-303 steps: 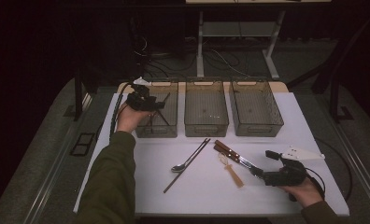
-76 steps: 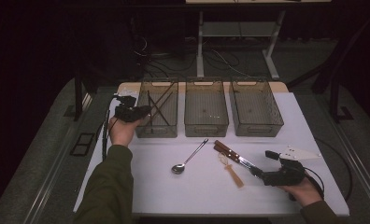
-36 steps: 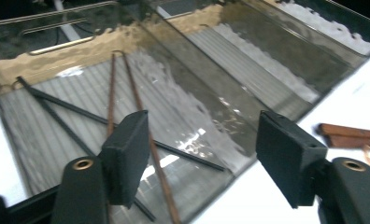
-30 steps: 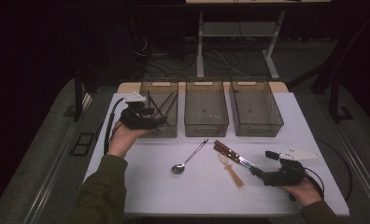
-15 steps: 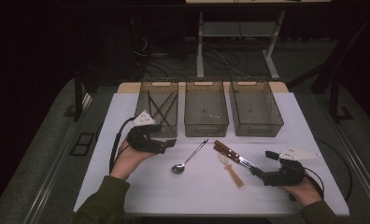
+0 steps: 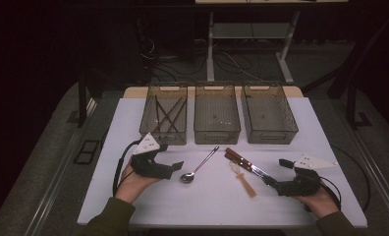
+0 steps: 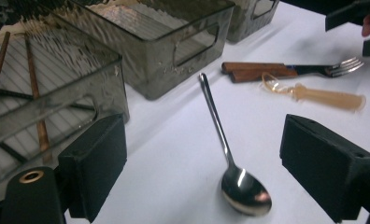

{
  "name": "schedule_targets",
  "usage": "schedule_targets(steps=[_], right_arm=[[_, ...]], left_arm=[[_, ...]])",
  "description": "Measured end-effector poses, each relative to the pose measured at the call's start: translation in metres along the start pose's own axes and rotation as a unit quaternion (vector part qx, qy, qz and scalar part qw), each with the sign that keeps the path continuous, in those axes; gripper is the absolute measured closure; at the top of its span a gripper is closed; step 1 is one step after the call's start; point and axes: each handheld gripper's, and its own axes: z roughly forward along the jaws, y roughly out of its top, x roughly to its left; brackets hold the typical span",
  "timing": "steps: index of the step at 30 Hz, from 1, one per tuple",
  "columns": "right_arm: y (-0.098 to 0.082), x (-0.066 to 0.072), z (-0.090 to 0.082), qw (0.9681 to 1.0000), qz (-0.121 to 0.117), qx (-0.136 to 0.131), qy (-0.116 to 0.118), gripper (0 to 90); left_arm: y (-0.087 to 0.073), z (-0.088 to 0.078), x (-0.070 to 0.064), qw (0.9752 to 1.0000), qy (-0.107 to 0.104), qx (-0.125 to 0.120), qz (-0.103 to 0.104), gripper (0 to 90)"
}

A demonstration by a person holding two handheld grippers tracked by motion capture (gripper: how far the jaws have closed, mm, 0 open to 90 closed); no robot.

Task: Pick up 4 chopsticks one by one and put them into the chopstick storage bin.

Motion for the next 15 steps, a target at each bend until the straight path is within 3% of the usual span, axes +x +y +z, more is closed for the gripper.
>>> schedule_targets(steps=[6, 9, 15], right_arm=[[0.0, 0.001, 0.001, 1.0, -0.002, 0.001, 0.0, 10.7], [0.0, 0.0, 0.001, 1.0, -0.003, 0.001, -0.001, 10.7], [0.0, 0.001, 0.0, 1.0, -0.001, 0.001, -0.001, 10.7]], left_arm=[[-0.016, -0.005, 0.0, 1.0, -0.01, 0.001, -0.001, 13.3], [-0.024, -0.006, -0.001, 0.9998, -0.016, -0.003, -0.011, 12.6], [-0.034, -0.006, -0.001, 0.9996, -0.024, 0.005, -0.015, 5.9]])
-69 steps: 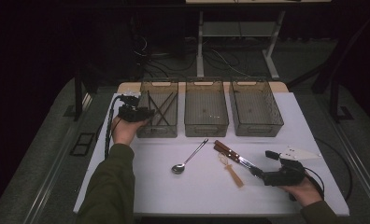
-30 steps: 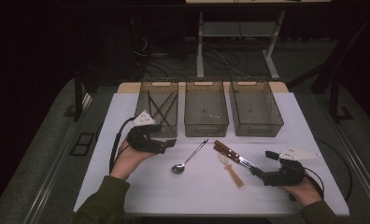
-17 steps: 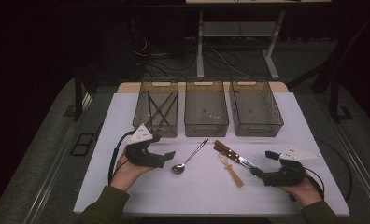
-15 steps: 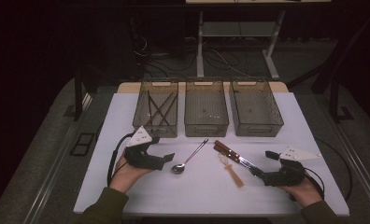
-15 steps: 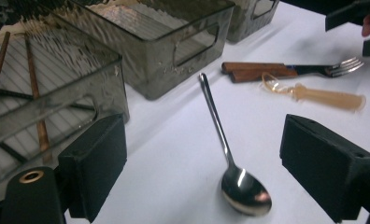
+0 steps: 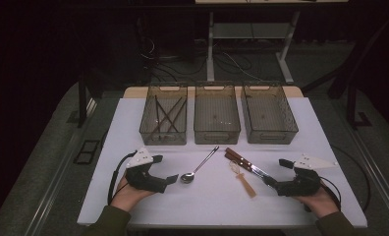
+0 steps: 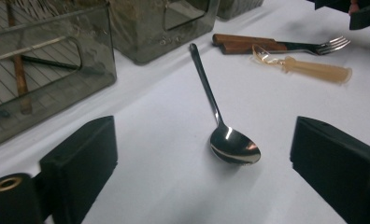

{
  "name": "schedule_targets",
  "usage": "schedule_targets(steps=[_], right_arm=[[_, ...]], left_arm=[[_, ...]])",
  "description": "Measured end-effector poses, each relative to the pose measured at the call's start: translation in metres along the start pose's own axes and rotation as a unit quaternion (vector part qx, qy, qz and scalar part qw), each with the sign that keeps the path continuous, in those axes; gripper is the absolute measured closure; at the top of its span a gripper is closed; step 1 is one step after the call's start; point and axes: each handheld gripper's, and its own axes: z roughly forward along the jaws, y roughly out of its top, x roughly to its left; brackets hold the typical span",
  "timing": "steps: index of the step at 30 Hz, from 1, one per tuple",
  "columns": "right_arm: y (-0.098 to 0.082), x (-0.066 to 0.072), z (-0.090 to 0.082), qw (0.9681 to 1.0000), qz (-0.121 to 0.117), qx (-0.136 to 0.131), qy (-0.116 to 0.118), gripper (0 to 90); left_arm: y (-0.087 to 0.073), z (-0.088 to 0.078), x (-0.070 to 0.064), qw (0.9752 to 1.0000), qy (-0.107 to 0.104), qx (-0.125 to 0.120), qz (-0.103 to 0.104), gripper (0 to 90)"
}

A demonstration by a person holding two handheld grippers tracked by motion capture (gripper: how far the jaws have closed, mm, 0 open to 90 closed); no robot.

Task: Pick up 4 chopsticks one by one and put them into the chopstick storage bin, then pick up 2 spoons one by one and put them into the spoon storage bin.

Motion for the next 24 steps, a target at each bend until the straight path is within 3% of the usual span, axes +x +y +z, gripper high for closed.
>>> schedule_targets(steps=[5, 15, 24], right_arm=[[0.0, 0.0, 0.0, 1.0, -0.001, 0.0, 0.0, 10.7], [0.001, -0.001, 0.002, 1.0, -0.004, 0.005, -0.001, 10.7], [0.0, -0.001, 0.002, 1.0, -0.004, 0.006, -0.001, 10.7]], left_arm=[[0.0, 0.006, -0.001, 0.9999, -0.006, 0.012, -0.004, 0.2], [-0.003, 0.022, -0.001, 0.9991, 0.001, 0.041, -0.003, 0.0], [0.0, 0.032, -0.002, 0.9989, 0.004, 0.047, -0.005, 0.0]])
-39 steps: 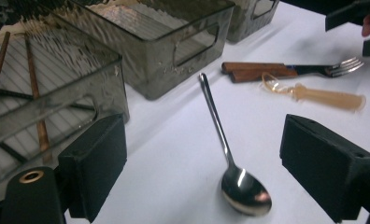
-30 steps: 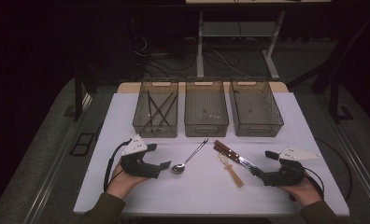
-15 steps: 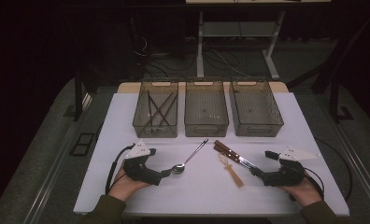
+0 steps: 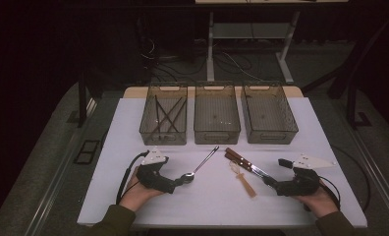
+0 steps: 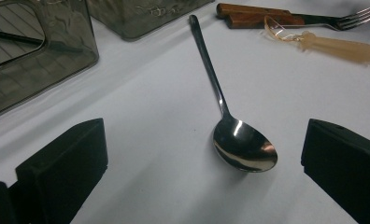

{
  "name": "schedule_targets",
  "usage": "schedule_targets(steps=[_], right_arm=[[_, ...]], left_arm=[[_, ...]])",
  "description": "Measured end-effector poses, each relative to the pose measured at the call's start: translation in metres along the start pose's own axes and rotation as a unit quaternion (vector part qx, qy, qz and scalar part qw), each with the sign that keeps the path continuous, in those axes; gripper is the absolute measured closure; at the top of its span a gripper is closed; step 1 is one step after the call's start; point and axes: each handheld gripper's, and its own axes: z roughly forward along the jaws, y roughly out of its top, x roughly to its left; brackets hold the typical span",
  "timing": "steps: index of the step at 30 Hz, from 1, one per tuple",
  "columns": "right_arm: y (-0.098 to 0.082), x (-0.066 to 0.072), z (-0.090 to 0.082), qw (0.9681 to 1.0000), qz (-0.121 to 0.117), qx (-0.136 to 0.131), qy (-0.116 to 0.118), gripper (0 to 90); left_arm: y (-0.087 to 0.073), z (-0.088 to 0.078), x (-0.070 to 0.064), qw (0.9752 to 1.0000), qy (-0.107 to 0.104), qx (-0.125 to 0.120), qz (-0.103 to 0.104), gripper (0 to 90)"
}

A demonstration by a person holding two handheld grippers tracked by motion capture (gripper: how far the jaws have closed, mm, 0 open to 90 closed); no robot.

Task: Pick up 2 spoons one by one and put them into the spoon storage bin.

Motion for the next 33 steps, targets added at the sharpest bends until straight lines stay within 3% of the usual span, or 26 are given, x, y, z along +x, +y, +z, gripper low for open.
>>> schedule_targets(steps=[12, 22, 27, 33], right_arm=[[0.0, 0.0, 0.001, 1.0, 0.0, 0.001, -0.001, 10.7], [0.0, 0.001, 0.001, 1.0, -0.001, 0.002, -0.001, 10.7], [0.0, 0.0, 0.0, 1.0, -0.001, 0.002, -0.001, 10.7], [0.0, 0.001, 0.0, 1.0, -0.004, 0.001, 0.001, 10.7]], left_arm=[[0.007, 0.016, -0.002, 1.0, 0.006, 0.007, -0.004, 0.7], [0.02, 0.035, -0.01, 0.9999, 0.002, 0.013, 0.008, 2.8], [0.021, 0.034, -0.013, 0.9997, 0.003, 0.021, 0.009, 10.6], [0.02, 0.027, -0.012, 0.9999, 0.0, 0.012, -0.002, 24.7]])
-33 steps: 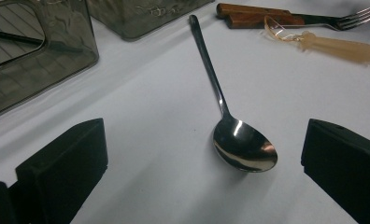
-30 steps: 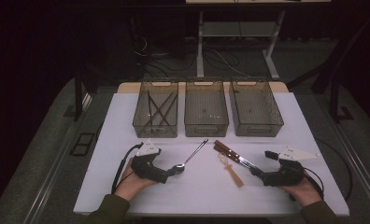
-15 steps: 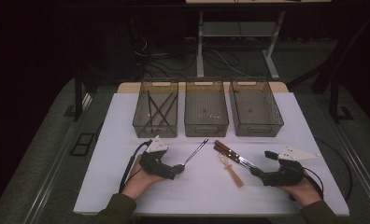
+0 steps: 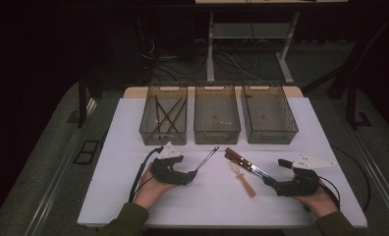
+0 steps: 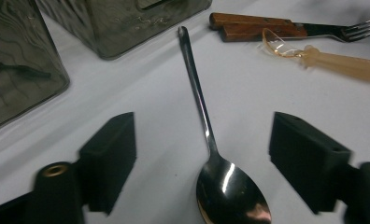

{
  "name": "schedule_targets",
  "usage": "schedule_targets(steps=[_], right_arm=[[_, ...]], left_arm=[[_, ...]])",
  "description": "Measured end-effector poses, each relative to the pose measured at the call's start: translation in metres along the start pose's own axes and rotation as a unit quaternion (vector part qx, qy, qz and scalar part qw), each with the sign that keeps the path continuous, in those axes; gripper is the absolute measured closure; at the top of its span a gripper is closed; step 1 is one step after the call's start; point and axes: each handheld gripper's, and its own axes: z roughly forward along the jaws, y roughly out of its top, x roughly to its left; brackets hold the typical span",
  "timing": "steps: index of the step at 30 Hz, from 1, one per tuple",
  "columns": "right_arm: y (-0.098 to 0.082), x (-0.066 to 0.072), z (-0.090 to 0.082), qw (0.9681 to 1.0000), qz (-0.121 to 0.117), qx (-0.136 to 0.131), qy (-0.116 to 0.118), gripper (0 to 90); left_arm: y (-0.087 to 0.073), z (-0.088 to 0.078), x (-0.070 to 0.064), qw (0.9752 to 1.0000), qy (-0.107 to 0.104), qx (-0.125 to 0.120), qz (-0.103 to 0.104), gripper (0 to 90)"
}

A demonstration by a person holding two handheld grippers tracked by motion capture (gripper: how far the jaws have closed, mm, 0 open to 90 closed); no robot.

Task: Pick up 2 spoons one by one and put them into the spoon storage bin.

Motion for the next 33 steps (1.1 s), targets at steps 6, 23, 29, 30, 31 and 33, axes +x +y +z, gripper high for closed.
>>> schedule_targets(steps=[6, 23, 29, 30, 31, 33], right_arm=[[0.0002, 0.0, -0.0002, 1.0, 0.0, -0.001, 0.0, 10.7], [0.0001, 0.0001, -0.0002, 1.0, -0.001, 0.0, 0.0, 10.7], [0.0002, 0.0002, -0.0003, 1.0, -0.002, 0.0, 0.0, 10.7], [0.0002, 0.0003, -0.0003, 1.0, -0.002, 0.0, 0.0, 10.7], [0.0002, 0.0002, -0.0003, 1.0, -0.002, 0.001, -0.001, 10.7], [0.0001, 0.0001, -0.0003, 1.0, -0.002, 0.001, -0.001, 10.7]], left_arm=[[-0.0022, -0.0067, -0.0005, 0.9999, -0.014, 0.002, -0.003, 50.7], [-0.0067, -0.0078, -0.0034, 0.9992, -0.019, 0.031, -0.019, 58.8], [-0.0091, -0.0063, -0.0038, 0.9985, -0.017, 0.048, -0.022, 50.8], [-0.0093, -0.006, -0.0041, 0.9984, -0.015, 0.049, -0.023, 50.7], [-0.0093, -0.0059, -0.004, 0.9984, -0.015, 0.05, -0.022, 50.7], [-0.0093, -0.0057, -0.0043, 0.9983, -0.013, 0.052, -0.024, 50.7]])
